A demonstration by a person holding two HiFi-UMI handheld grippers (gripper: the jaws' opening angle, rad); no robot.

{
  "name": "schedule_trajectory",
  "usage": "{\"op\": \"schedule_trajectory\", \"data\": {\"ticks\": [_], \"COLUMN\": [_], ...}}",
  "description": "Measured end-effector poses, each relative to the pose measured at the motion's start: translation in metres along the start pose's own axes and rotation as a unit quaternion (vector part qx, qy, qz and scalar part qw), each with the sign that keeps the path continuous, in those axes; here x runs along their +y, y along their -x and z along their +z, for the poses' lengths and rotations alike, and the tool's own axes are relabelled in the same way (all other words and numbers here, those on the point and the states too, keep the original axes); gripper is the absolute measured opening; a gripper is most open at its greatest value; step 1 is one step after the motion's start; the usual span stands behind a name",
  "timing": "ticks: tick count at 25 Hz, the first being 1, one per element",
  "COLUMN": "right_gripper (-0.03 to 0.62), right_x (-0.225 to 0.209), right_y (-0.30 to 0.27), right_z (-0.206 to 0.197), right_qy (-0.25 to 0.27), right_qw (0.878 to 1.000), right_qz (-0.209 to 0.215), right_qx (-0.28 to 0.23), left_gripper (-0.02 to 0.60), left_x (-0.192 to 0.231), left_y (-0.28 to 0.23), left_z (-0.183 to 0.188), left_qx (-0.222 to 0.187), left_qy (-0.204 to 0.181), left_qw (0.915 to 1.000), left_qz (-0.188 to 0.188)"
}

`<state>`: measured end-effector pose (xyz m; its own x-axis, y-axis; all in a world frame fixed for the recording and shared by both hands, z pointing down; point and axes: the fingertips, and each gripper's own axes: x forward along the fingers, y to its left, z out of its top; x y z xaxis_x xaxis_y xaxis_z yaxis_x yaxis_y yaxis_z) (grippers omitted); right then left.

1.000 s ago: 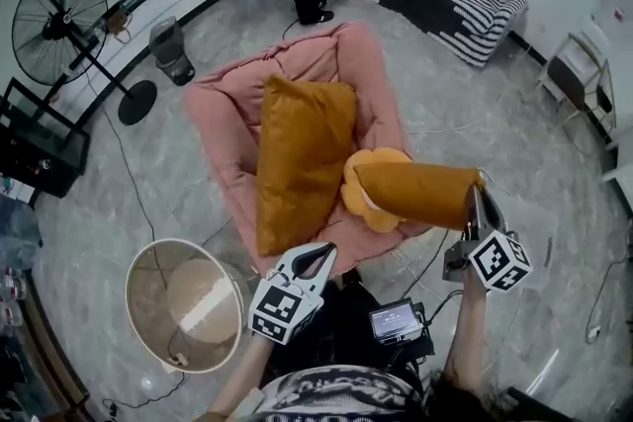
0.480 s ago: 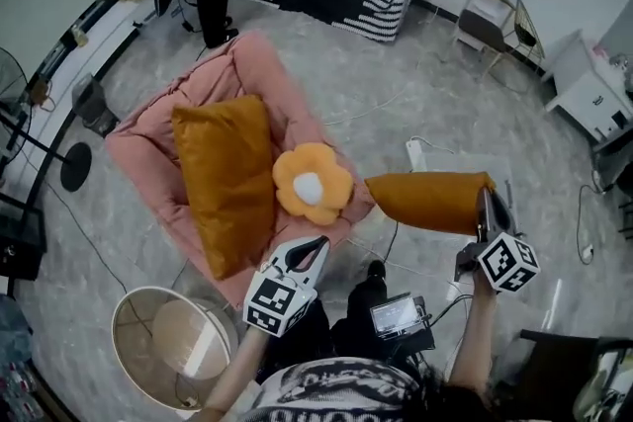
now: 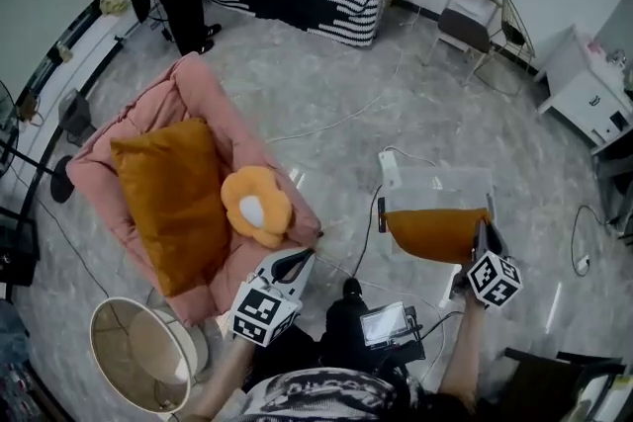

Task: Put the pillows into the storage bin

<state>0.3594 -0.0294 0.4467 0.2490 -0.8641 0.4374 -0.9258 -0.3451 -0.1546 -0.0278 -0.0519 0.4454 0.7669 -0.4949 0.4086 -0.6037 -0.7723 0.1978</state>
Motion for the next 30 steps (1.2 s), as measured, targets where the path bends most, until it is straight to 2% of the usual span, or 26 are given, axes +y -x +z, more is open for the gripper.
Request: {"op": "schedule_trajectory", "data": {"ticks": [6,9,13,16,19,22,24,27,30], "right_gripper": [0.026,0.026,0.023,0.025,0.044,0.148,0.18,0.181,0.183], "right_x": [-0.094,-0.129,-0.161,-0.172,-0.169,-0.147,-0.125,-0.088,-0.052], "right_y": [-0.092,-0.144,-0.204,-0.24,-0.273,-0.29,-0.288,-0.276,-0.262], "right_z": [-0.043,-0.075,-0.112,-0.14,-0.169,-0.184,-0.185,-0.179,-0.175], "right_qy": [-0.015,-0.026,-0.056,-0.095,-0.131,-0.126,-0.107,-0.064,-0.019], "right_qw": [0.997,0.995,0.99,0.985,0.977,0.974,0.975,0.976,0.97], "right_qz": [-0.004,-0.022,-0.063,-0.064,-0.047,-0.01,0.026,0.08,0.134], "right_qx": [0.069,0.099,0.114,0.127,0.161,0.188,0.194,0.193,0.203], "left_gripper": [0.012,0.012,0.012,0.012,0.013,0.012,0.012,0.012,0.012], "left_x": [-0.047,-0.065,-0.073,-0.076,-0.067,-0.055,-0.048,-0.035,-0.024], "left_y": [-0.091,-0.13,-0.16,-0.167,-0.167,-0.164,-0.158,-0.149,-0.139], "left_z": [0.019,0.023,0.018,0.006,-0.008,-0.017,-0.018,-0.01,0.002], "left_qx": [0.021,0.021,0.039,0.062,0.09,0.104,0.102,0.088,0.068], "left_qy": [0.008,0.033,0.044,0.033,0.024,0.035,0.045,0.053,0.055], "left_qw": [0.9997,0.9991,0.9981,0.9975,0.9956,0.9936,0.9927,0.9922,0.9922], "left_qz": [-0.006,-0.018,-0.017,-0.014,0.004,0.029,0.046,0.071,0.089]}}
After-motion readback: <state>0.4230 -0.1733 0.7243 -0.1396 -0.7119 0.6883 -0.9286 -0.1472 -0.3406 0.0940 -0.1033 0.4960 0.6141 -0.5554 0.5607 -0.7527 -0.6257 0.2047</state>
